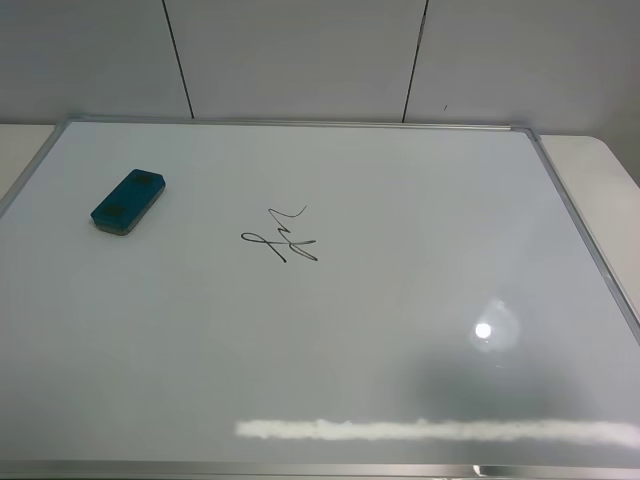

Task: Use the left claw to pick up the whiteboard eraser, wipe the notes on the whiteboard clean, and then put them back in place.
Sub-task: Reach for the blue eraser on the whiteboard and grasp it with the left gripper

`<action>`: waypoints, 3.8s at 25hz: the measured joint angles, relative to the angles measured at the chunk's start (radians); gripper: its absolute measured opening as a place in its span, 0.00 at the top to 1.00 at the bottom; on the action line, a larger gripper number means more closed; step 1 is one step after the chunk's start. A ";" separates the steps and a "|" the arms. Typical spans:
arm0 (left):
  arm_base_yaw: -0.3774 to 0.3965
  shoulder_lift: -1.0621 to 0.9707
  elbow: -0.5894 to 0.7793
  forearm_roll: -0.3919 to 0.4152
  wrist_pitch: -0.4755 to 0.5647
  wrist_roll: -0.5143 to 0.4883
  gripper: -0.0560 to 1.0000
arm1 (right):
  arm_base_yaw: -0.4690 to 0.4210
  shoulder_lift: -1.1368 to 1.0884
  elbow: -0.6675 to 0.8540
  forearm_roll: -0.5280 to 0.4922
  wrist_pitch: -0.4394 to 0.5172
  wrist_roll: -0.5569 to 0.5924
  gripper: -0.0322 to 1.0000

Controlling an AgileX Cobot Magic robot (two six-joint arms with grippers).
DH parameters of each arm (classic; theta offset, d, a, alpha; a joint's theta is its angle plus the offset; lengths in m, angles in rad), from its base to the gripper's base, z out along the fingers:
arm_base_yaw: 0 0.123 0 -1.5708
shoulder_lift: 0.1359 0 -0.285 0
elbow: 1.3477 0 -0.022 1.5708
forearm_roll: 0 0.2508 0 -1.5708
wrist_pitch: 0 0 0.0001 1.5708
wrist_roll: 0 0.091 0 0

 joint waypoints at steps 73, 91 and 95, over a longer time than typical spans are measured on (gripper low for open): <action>0.000 0.823 -0.351 0.180 -0.198 0.104 0.01 | 0.000 0.000 0.000 0.000 0.000 0.000 0.01; 0.021 1.338 -0.587 0.097 -0.193 0.259 0.01 | 0.000 0.000 0.000 0.000 0.000 0.000 0.01; 0.035 1.428 -0.628 0.068 -0.190 0.296 0.01 | 0.000 0.000 0.000 0.000 0.000 0.000 0.01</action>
